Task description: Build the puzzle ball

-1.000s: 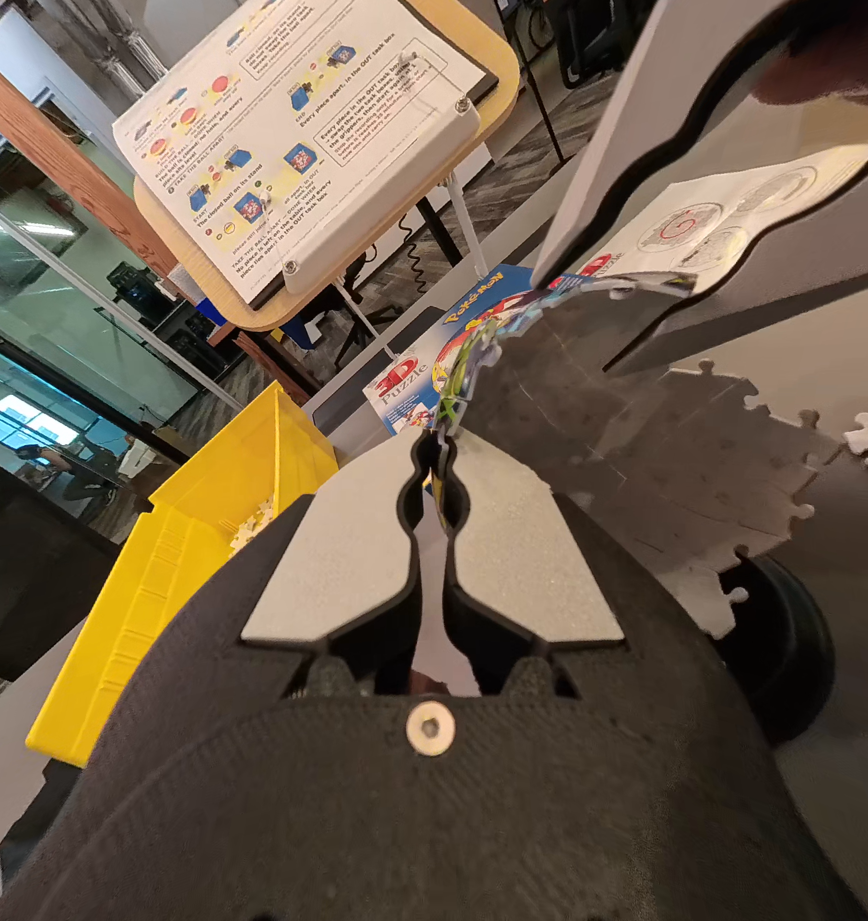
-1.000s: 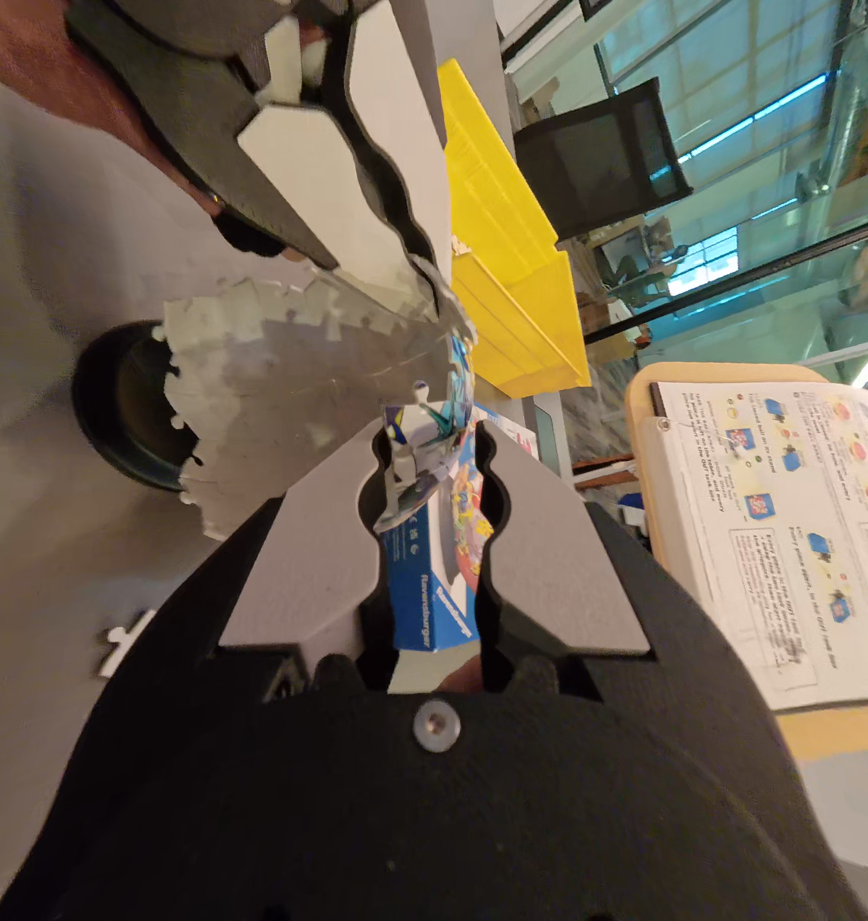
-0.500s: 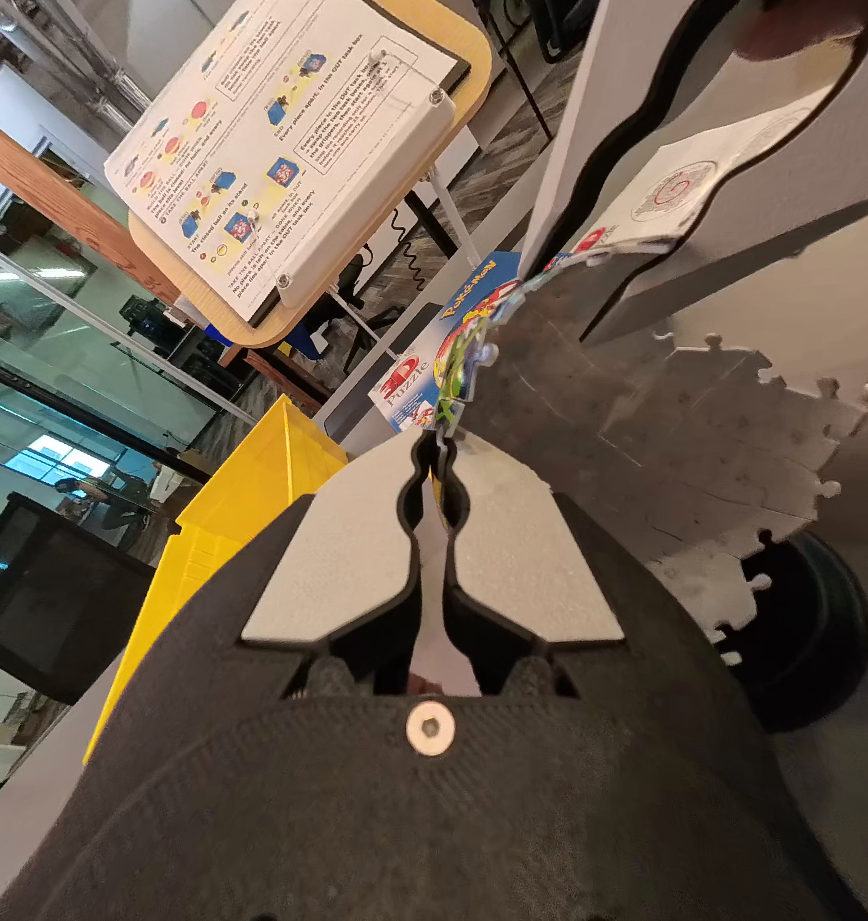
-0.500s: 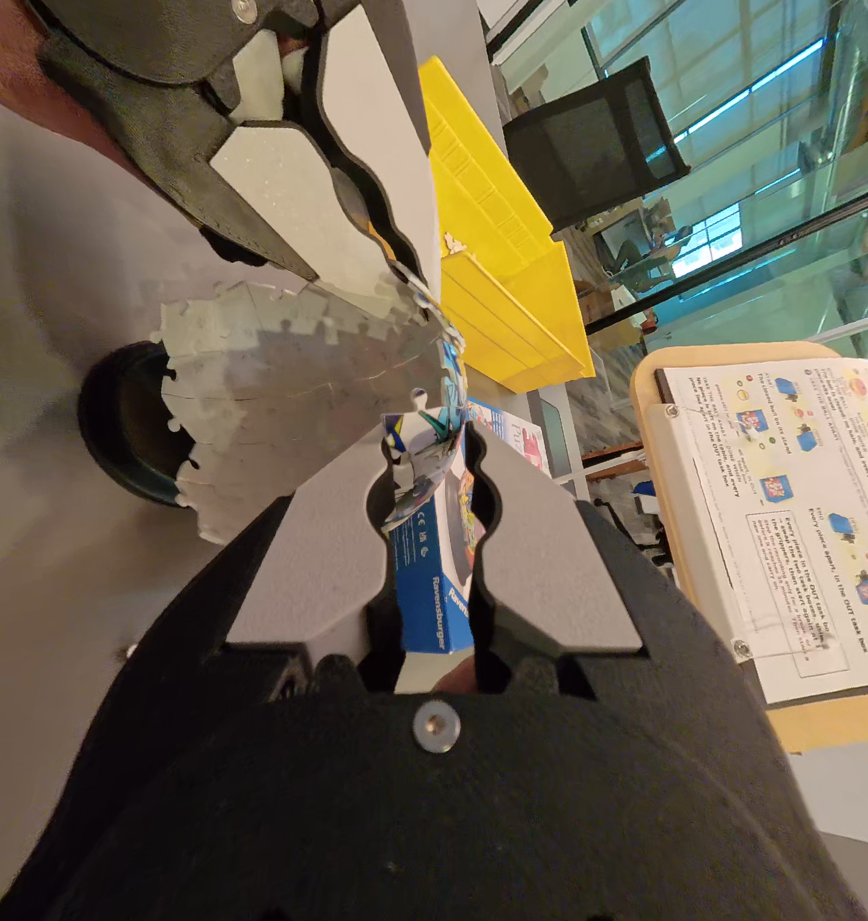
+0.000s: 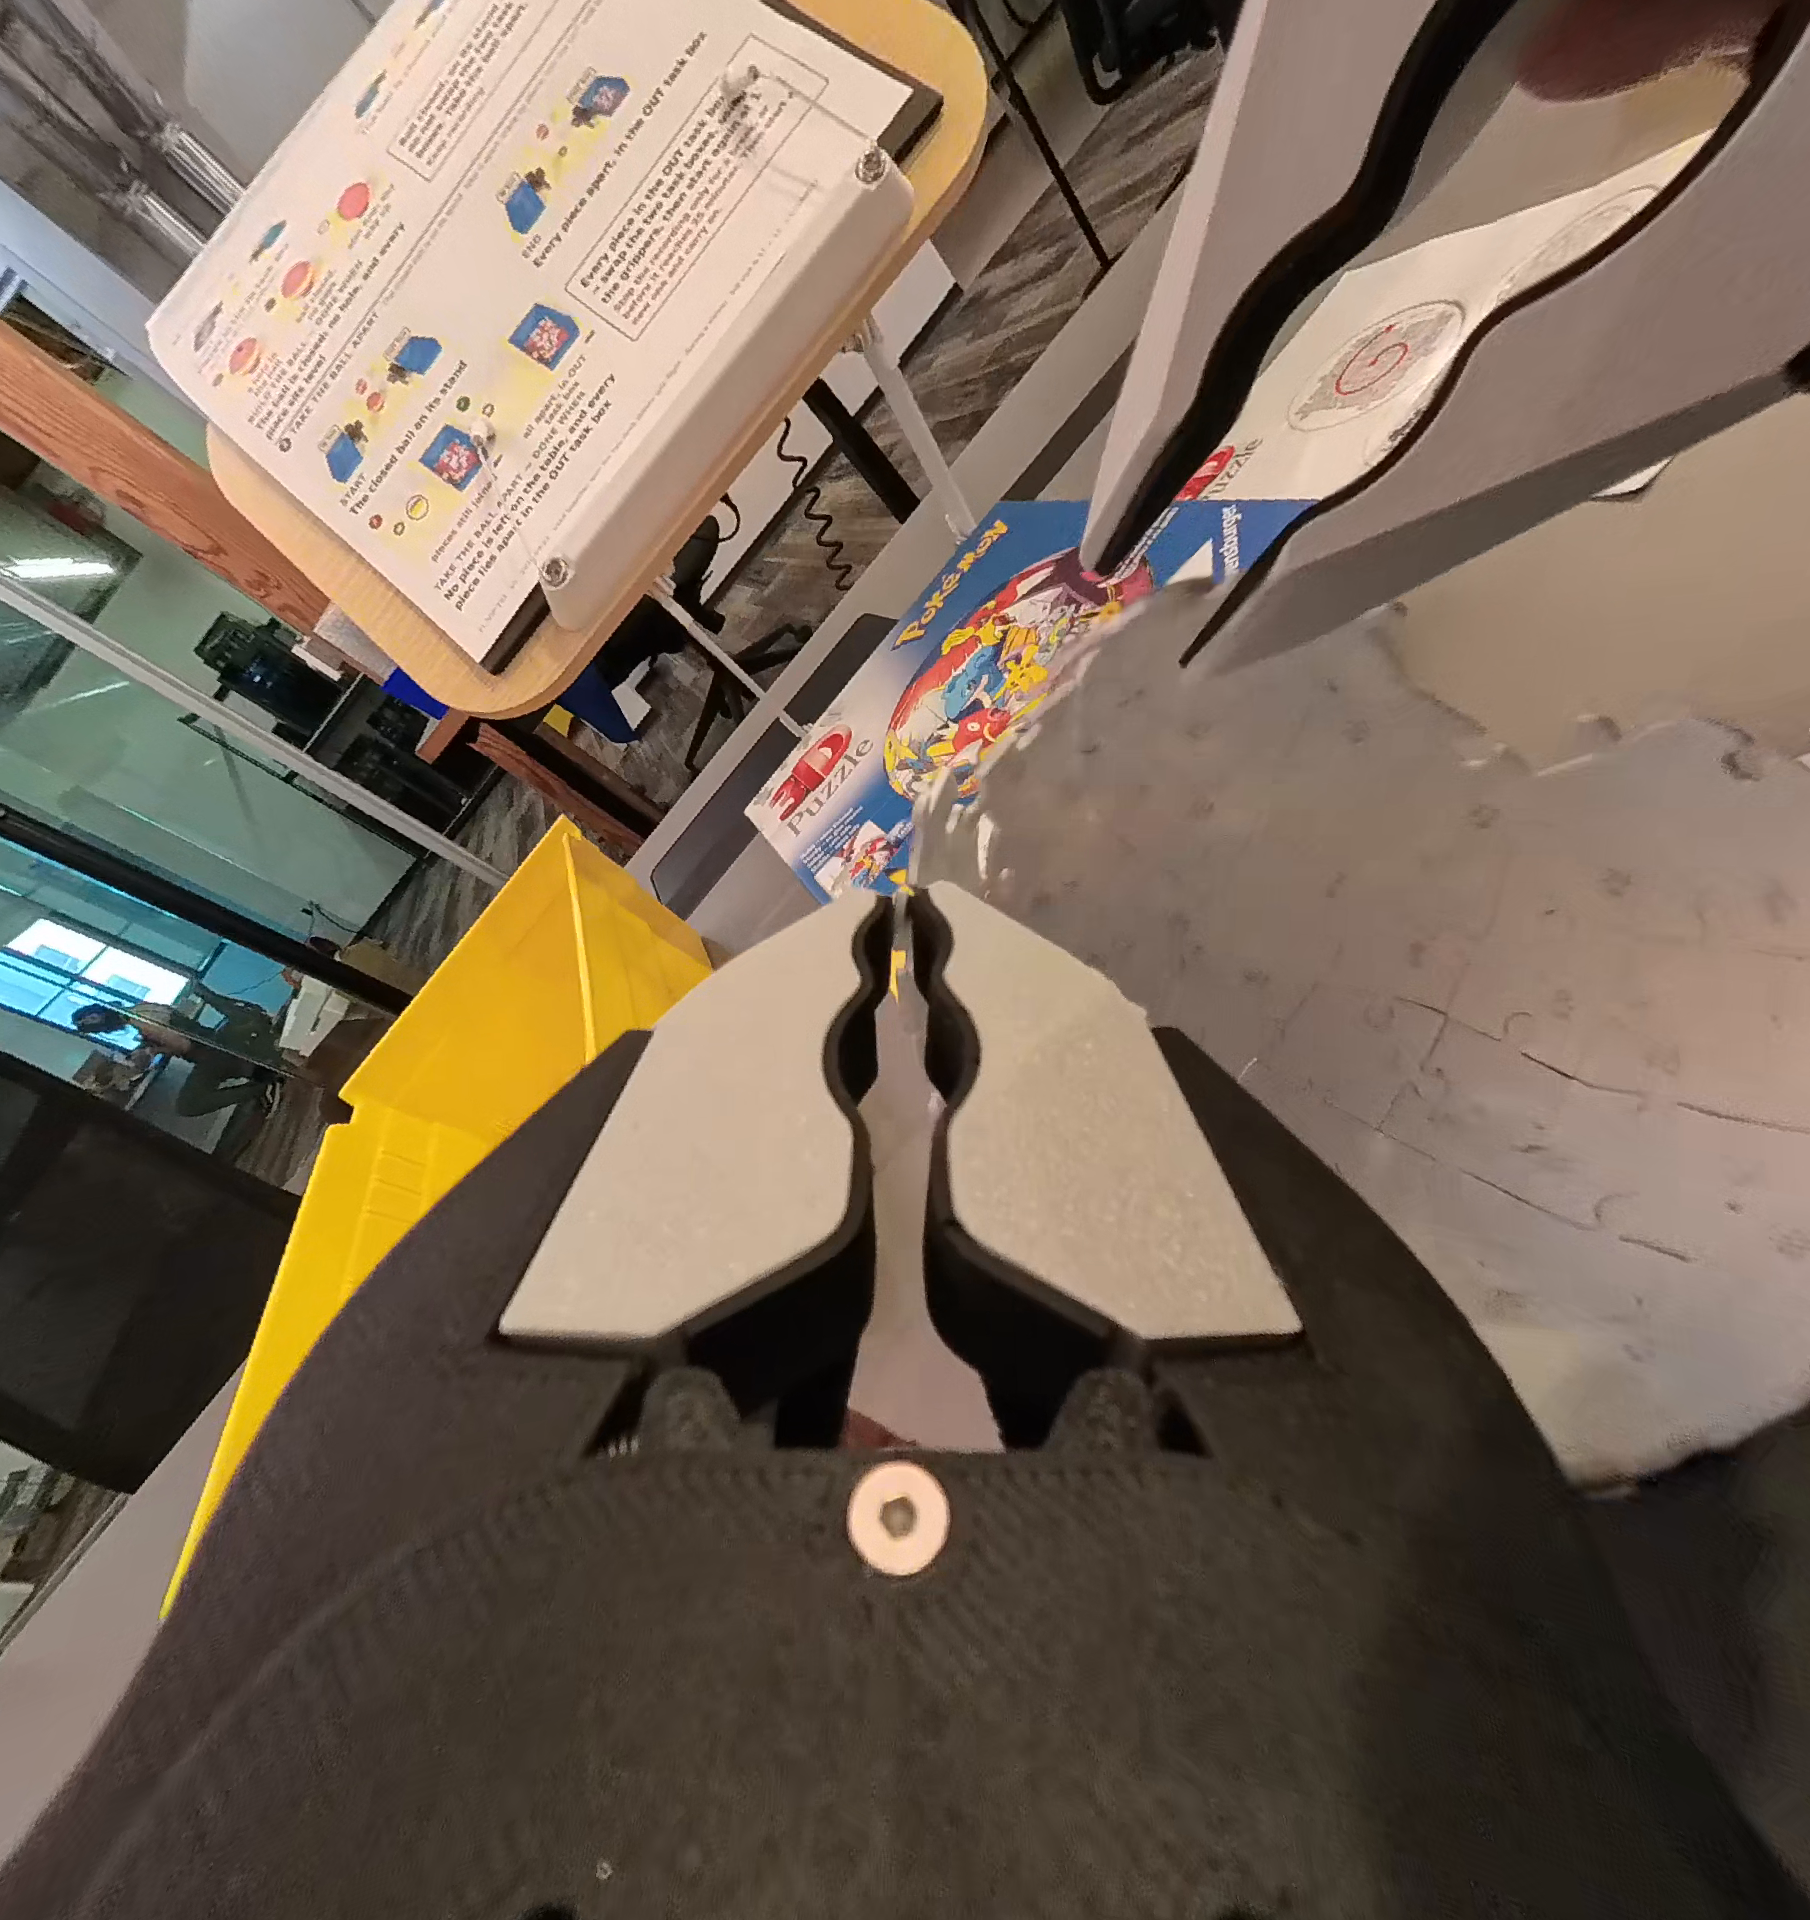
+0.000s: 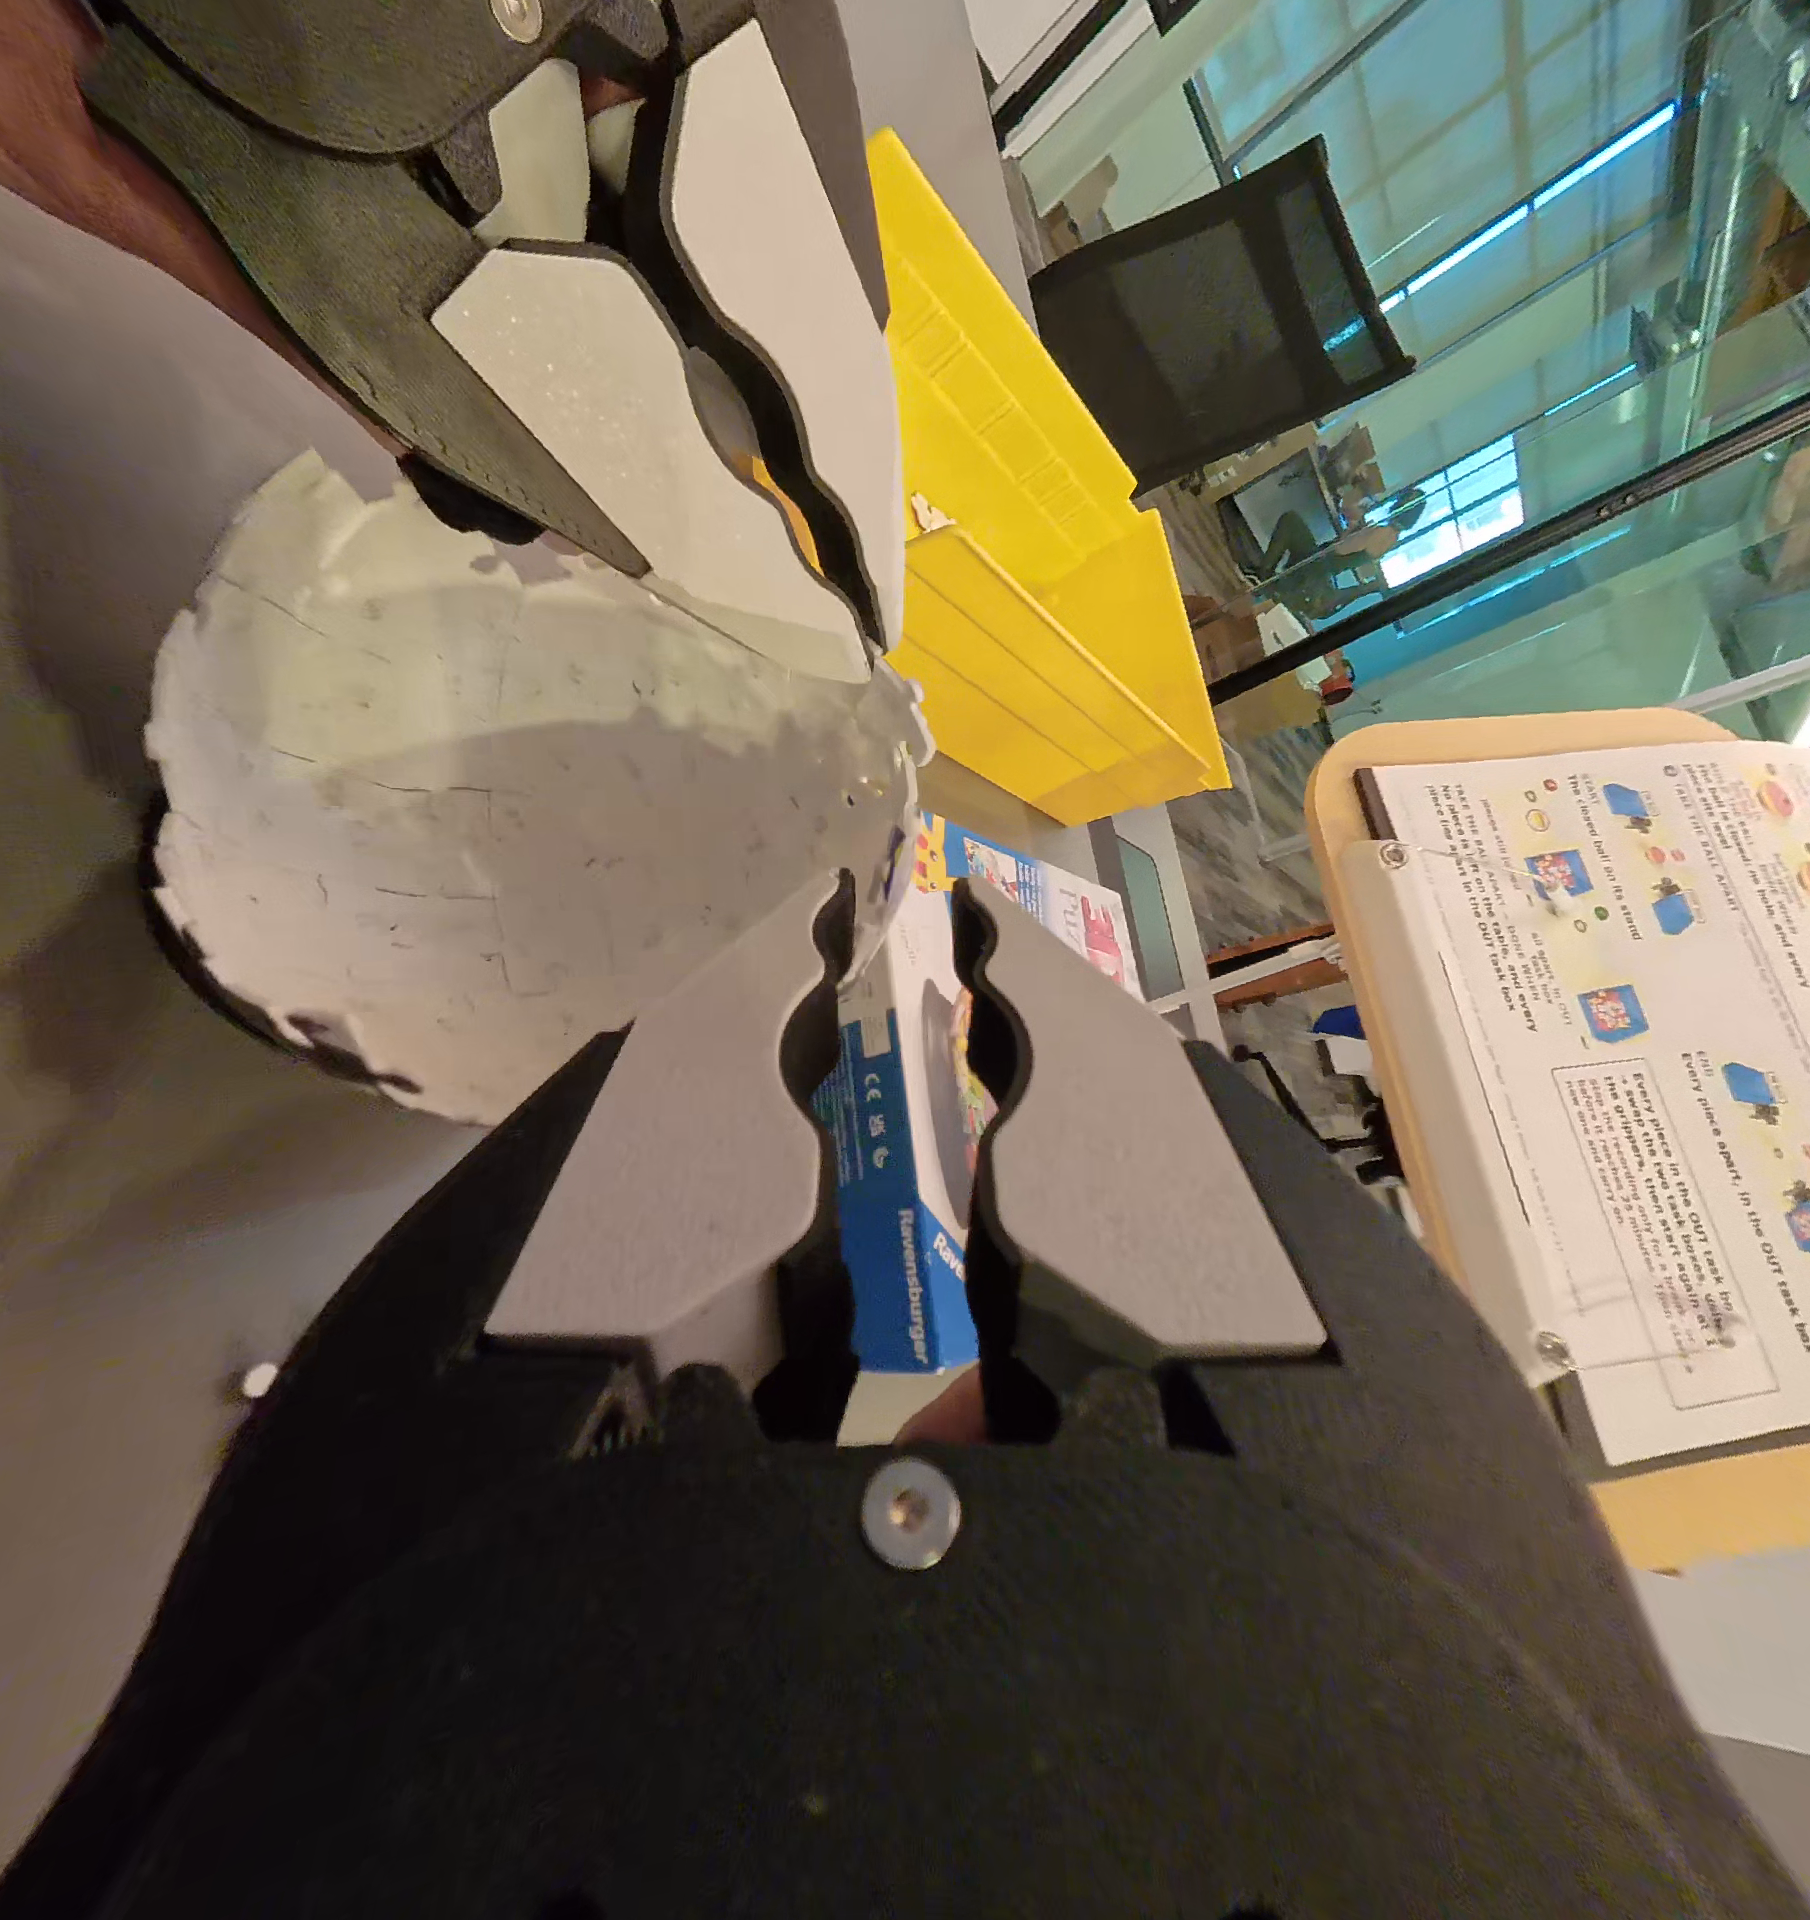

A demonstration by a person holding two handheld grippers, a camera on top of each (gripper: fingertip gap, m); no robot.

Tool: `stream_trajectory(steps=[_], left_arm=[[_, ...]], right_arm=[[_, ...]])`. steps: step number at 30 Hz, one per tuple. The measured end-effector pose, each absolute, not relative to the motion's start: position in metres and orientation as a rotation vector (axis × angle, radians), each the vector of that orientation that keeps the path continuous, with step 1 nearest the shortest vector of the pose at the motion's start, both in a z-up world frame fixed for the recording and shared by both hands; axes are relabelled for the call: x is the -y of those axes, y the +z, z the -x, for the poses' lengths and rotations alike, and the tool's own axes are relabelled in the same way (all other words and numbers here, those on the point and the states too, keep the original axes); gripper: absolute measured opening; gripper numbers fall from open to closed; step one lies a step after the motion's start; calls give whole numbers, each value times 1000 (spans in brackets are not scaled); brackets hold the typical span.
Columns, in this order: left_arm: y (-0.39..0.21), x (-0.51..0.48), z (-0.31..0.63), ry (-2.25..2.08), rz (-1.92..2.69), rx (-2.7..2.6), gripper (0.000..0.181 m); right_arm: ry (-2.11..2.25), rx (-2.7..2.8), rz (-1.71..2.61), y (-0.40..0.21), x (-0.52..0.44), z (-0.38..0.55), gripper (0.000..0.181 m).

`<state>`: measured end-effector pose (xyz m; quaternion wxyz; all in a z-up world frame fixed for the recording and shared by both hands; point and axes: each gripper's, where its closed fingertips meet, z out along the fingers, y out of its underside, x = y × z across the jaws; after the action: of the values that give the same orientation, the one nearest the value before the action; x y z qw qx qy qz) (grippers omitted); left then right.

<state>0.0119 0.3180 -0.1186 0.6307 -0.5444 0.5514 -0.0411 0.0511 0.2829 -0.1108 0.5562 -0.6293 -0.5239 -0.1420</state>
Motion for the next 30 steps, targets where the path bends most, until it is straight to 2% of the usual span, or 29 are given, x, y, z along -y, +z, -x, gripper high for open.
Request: stream_trajectory(steps=[1, 7, 20, 30], left_arm=[[-119, -318, -12, -99, 1251, -1269, 3], [-122, -319, -11, -133, 1286, -1335, 6], [-156, -322, -6, -231, 1548, -1563, 34], [-162, -323, 1, -223, 1638, -1567, 6]], right_arm=[[-314, 1229, 1495, -111, -283, -51, 17], [-246, 1208, 1572, -117, -286, -52, 19], [-87, 1193, 1698, -133, -300, -48, 16], [-56, 1234, 1713, -138, -302, -39, 15]])
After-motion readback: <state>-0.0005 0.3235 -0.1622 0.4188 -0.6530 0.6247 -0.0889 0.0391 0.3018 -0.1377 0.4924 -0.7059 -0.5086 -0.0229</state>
